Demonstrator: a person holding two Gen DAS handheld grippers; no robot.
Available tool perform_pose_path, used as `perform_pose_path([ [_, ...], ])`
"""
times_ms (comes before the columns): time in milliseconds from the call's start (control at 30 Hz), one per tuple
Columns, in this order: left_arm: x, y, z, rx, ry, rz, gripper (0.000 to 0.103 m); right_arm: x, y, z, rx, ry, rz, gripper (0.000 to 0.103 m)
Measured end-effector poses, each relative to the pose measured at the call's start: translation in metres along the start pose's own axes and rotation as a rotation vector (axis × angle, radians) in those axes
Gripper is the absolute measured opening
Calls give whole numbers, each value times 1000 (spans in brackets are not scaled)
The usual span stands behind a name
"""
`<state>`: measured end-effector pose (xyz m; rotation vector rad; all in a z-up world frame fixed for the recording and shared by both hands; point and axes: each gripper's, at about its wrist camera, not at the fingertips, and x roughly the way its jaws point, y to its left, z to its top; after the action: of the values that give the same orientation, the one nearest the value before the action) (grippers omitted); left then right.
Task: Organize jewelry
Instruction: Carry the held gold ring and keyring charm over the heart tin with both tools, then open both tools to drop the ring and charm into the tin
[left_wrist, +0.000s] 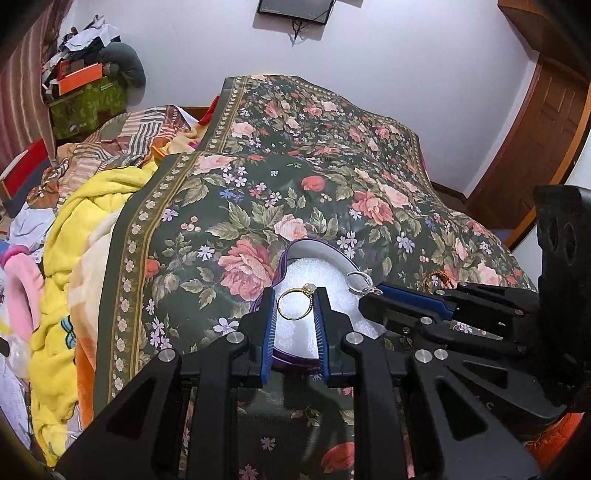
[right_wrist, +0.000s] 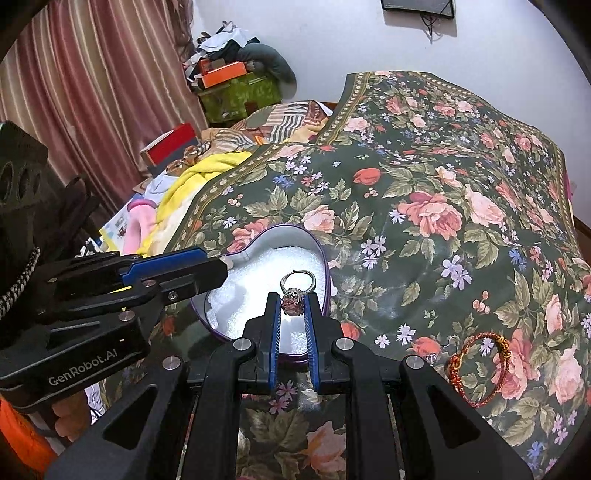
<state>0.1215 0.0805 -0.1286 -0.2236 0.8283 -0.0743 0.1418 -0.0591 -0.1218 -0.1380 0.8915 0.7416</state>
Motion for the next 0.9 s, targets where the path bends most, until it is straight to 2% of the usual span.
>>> perform_pose_path([
  [333, -7, 0, 1, -2, -6, 15, 19, -3, 6, 1, -44, -11, -31, 12],
  [433, -13, -1, 2, -1, -15, 22, 19, -6, 6, 2, -42, -13, -37, 15],
  [733, -34, -6, 6, 14, -55, 44, 19, -31, 1, 5, -22, -59, -60, 18],
  [900, -48, -17, 7, 46, -83, 69, 31, -51, -6, 4, 3, -94, -84, 19],
])
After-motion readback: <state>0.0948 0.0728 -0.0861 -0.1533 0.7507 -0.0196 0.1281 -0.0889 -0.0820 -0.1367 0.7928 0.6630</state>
